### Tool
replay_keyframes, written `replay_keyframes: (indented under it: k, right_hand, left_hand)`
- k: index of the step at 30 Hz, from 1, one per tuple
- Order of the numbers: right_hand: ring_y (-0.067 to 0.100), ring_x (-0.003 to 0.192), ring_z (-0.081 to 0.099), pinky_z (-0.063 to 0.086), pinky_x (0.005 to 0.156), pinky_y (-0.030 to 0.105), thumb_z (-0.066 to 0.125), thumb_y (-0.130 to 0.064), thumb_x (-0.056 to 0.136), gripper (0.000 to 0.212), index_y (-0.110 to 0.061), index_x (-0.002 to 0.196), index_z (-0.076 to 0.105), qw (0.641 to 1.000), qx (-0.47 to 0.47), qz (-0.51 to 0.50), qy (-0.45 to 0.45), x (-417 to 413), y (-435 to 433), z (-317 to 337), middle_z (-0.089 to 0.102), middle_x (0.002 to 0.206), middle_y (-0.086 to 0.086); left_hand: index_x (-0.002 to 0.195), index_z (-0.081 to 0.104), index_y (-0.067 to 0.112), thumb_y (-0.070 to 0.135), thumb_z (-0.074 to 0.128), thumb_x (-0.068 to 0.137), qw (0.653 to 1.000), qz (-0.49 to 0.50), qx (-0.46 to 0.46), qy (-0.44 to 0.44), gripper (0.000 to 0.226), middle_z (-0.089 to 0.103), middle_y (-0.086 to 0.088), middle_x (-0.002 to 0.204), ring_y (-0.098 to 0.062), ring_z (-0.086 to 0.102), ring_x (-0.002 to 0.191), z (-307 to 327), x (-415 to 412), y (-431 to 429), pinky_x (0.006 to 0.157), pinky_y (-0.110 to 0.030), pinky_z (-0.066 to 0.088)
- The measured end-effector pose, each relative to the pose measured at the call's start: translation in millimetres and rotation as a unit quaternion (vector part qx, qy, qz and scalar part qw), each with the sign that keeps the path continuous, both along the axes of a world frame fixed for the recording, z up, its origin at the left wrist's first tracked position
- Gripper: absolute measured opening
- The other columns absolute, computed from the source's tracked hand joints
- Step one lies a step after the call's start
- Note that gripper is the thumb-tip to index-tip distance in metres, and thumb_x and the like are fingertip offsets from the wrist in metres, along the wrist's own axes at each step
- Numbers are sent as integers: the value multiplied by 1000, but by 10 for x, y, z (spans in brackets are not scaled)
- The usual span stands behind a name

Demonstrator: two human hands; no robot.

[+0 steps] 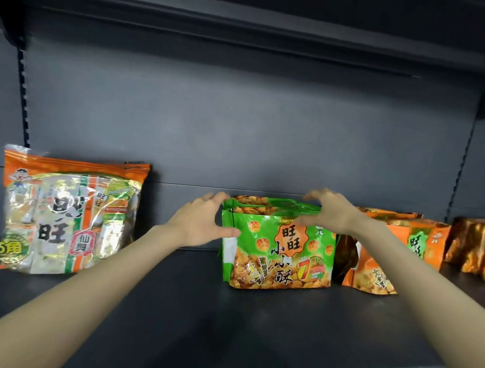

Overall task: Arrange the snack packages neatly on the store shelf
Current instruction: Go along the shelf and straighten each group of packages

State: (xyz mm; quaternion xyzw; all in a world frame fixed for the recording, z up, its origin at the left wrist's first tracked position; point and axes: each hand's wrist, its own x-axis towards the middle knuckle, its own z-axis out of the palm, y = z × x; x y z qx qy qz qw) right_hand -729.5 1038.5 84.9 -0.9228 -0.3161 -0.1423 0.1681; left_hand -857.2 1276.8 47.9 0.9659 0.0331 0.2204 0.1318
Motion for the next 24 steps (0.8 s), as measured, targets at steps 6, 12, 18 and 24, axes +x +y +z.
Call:
replay_keyframes:
  k: [6, 12, 18, 24]
  right_hand:
    - [28, 136, 29, 31, 111, 46, 78, -59, 60, 99, -24, 142, 36, 997, -21, -1, 72, 288, -99, -37, 36, 146, 7]
    - [25, 143, 17, 23, 115, 48, 80, -60, 53, 115, -31, 147, 22, 995, -37, -11, 94, 545, -179, -138, 22, 155, -1]
    - [22, 141, 27, 28, 114, 47, 82, -64, 46, 122, -34, 147, 21, 989, -58, 18, 135, 800, -181, -171, 29, 153, -5]
    - [19, 142, 25, 24, 117, 42, 81, -64, 48, 121, -35, 148, 19, 978, -104, 40, 178, 932, -142, -133, 26, 155, -8]
  left_hand:
    - [147, 18, 19, 47, 81, 63, 990, -33, -137, -1, 109, 26, 0, 152, -18, 33, 137, -196, 292, 26, 109, -33, 32]
    - [149, 14, 21, 36, 90, 53, 972, -57, -227, -15, 124, 24, 1, 151, -16, 32, 136, -277, 635, 52, 111, -30, 30]
    - [150, -4, 22, 13, 90, 52, 906, -98, -410, -49, 136, 42, 22, 127, -2, 51, 111, -507, 763, 20, 80, -10, 50]
    - [144, 23, 31, 22, 94, 44, 908, -121, -402, 17, 123, 54, 2, 135, -12, 57, 119, -507, 763, 135, 102, -37, 46]
